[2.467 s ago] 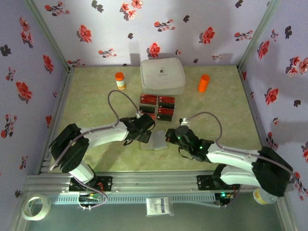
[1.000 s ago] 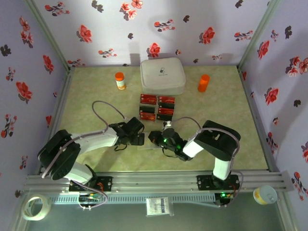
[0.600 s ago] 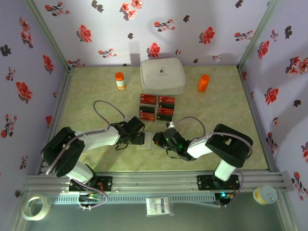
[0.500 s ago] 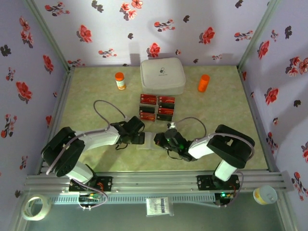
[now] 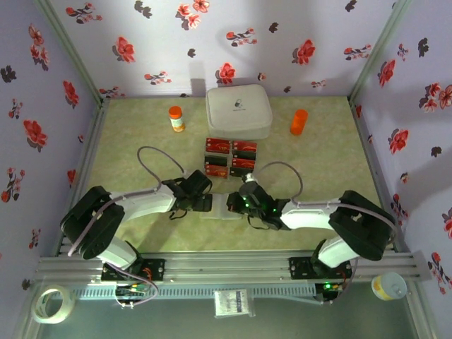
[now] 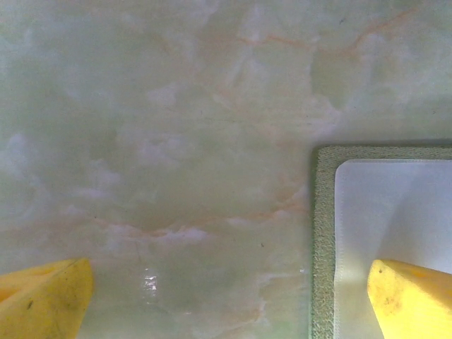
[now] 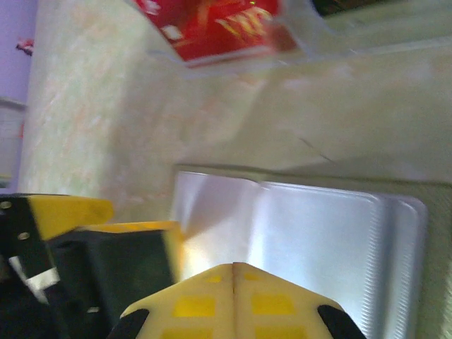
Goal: Put the credit cards into the card holder
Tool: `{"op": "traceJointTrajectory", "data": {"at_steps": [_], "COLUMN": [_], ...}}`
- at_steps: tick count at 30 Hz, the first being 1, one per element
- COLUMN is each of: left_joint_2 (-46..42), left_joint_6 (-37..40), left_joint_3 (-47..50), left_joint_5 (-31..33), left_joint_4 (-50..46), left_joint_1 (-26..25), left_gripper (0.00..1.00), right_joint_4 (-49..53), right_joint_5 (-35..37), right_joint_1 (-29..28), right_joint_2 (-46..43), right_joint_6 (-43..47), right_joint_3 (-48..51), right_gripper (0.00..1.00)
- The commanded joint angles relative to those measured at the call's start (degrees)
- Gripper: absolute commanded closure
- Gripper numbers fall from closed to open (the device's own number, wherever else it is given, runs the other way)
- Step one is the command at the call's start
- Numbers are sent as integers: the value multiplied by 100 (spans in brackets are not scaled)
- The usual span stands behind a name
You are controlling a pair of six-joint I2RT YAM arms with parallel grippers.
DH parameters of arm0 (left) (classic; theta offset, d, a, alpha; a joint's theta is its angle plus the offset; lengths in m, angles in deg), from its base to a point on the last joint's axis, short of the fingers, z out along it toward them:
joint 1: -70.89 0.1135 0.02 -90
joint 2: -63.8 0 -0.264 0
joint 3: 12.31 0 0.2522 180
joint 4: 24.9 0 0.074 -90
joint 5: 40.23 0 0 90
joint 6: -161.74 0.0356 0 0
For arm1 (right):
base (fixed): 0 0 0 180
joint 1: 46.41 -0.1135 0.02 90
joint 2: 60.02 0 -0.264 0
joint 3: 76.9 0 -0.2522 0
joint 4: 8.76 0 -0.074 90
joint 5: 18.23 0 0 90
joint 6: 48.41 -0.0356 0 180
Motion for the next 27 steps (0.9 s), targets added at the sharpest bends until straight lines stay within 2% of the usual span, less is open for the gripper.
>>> {"op": "traceJointTrajectory", "data": {"at_steps": [1,9,16,27], "left_joint_2": [-59,-137,-281,-655], "left_joint_6": [4,-99,-169,-297], "left_joint_3": [109,161,237,30], "left_joint_5": [228,232,234,22], "left_joint_4": [-149,-169,-197,-256], "left_joint_1": [64,62,64,64], "left_gripper": [0,0,0,0], "right_joint_4": [748,340,55,-236], "right_joint_5": [-210,-448,-488,-550], "right_joint_1": [-20,-111,-124,-125], "right_joint_2": [75,930,1516,1755], "right_joint_6": [520,340,189,38], "right_joint_3": [-410,-808,-737,-485], "right_gripper": [100,100,100,100]}}
